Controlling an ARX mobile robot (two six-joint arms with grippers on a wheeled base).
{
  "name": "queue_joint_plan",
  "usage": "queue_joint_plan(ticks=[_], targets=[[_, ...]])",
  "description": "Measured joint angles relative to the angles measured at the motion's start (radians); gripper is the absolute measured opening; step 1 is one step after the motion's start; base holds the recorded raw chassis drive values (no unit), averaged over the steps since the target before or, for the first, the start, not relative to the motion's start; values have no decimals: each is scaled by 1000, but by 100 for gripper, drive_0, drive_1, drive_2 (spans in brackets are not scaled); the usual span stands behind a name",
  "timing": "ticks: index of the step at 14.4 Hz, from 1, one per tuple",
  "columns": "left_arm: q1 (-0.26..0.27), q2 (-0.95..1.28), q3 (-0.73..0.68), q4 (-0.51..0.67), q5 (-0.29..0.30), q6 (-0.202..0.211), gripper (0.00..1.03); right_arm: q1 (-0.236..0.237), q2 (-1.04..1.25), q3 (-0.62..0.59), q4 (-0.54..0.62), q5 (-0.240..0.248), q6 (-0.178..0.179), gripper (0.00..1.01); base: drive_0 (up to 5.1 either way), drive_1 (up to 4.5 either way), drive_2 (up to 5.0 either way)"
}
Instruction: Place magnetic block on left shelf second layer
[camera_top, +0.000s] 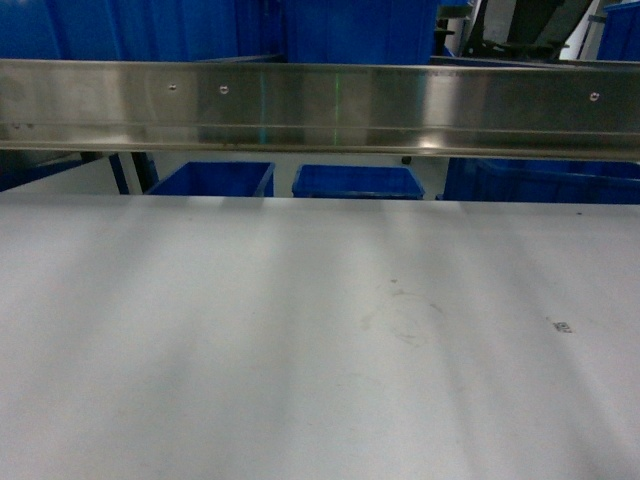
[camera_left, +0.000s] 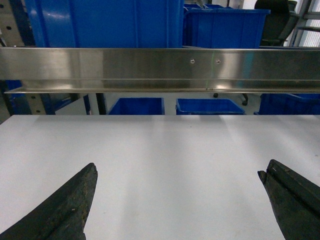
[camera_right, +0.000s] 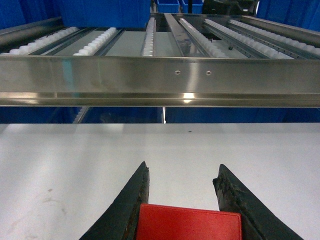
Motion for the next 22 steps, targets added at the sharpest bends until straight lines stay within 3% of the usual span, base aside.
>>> queue_joint_plan(ticks=[22], targets=[[0,0,0,-3,0,0,98,0,0,-2,2,-3,-3,33,-496,246,246]])
